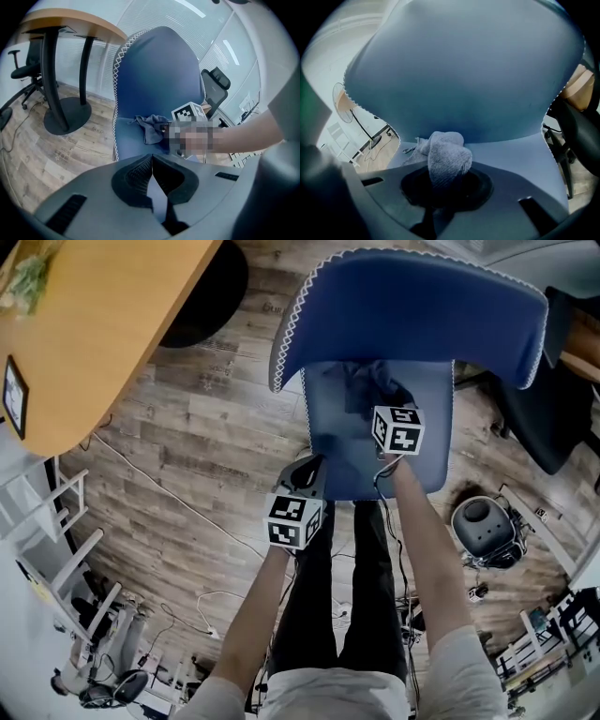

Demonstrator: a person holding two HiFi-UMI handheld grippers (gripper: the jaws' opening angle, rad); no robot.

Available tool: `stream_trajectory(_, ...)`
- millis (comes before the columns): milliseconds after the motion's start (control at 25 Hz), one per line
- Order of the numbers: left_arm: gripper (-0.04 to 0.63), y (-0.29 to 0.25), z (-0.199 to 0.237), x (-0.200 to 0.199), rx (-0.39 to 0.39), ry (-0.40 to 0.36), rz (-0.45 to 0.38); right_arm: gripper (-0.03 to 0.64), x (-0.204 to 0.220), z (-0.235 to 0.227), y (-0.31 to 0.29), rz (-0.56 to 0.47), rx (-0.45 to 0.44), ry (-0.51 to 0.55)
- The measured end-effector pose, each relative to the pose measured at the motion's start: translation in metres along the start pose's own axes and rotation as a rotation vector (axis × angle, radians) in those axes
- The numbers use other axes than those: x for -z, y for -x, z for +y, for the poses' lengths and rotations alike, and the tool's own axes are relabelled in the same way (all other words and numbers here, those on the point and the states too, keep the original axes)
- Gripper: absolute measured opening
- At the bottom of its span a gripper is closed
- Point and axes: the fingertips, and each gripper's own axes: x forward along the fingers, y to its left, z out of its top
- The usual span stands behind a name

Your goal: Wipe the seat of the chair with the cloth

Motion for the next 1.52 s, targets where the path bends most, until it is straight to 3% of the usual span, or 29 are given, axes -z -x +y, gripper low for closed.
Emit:
stream_trajectory(320, 0.026, -0.013, -0.014, 0.011, -0.013, -0.001, 0.016, 0.058, 0.001, -0.058, 0.018, 0.018, 0.08, 0.057)
stream_trajectory(840, 0.026, -0.03, -0.04, 0.003, -0.045, 0.031, -0.032, 0.058, 0.019, -0.174, 0.066, 0.066, 0.224, 0.065)
stream_trajectory(1040, 0.026, -0.032, -0.041, 0.001, -0.058, 0.044, -0.039, 0.056, 0.039, -0.231, 0.095, 0.122, 0.387, -0.009)
stream_trajectory(1120, 0.026, -0.032, -0.04, 0.0, -0.062, 0.045, -0.038, 0.055, 0.035, -0.253, 0.117, 0.068, 0.483, -0.036)
stream_trajectory(1240, 0.026, -0.033, -0.042, -0.007, -0.065, 0.032, -0.043, 0.055, 0.014, -0.266, 0.148, -0.044, 0.604, 0.008)
stream_trajectory(1280, 0.026, -0.033, -0.043, -0.009, -0.066, 0.03, -0.045, 0.055, 0.01, -0.262, 0.153, -0.068, 0.61, 0.026)
stream_trajectory(1360, 0.026, -0.033, -0.044, -0.011, -0.067, 0.03, -0.05, 0.055, 0.013, -0.245, 0.148, -0.073, 0.542, 0.036)
stream_trajectory(1520, 0.026, -0.035, -0.041, -0.013, -0.068, 0.041, -0.053, 0.055, 0.047, -0.186, 0.107, 0.018, 0.272, -0.026)
